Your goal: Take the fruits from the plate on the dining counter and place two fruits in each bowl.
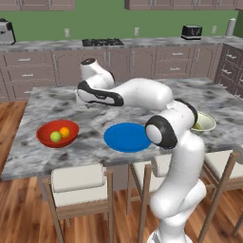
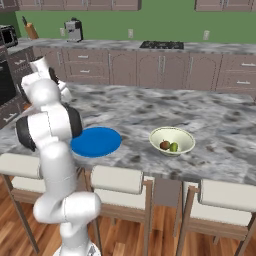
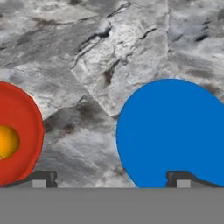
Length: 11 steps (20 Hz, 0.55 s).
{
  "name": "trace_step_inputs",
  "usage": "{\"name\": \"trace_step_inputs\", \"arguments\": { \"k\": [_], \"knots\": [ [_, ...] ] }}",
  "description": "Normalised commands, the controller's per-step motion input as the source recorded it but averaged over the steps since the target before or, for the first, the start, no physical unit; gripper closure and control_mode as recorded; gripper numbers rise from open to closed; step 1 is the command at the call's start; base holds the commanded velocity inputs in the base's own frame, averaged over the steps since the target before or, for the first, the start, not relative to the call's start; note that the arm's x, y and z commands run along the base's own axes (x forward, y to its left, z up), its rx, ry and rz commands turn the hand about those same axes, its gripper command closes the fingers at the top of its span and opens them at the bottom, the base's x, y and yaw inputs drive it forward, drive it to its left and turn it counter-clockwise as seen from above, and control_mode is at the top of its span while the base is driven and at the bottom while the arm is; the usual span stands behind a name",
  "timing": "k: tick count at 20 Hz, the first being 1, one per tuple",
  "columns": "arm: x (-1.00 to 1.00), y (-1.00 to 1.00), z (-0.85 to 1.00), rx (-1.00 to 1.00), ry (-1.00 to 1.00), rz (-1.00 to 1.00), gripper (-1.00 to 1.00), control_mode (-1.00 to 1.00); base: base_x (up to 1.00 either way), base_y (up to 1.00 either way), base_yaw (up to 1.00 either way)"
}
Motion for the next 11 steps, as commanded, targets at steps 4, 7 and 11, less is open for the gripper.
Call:
{"name": "trace_step_inputs", "arguments": {
  "k": [4, 7, 11],
  "knots": [
    [0.0, -1.0, 0.0, 0.18, -0.16, -0.18, -1.0, -1.0, 0.0, 0.0, 0.0],
    [0.0, -0.91, 0.01, 0.12, -0.06, -0.12, -1.0, -1.0, 0.0, 0.0, 0.0],
    [-0.29, -0.34, 0.13, 0.13, -0.06, 0.0, -1.0, -1.0, 0.0, 0.0, 0.0]
  ]
}}
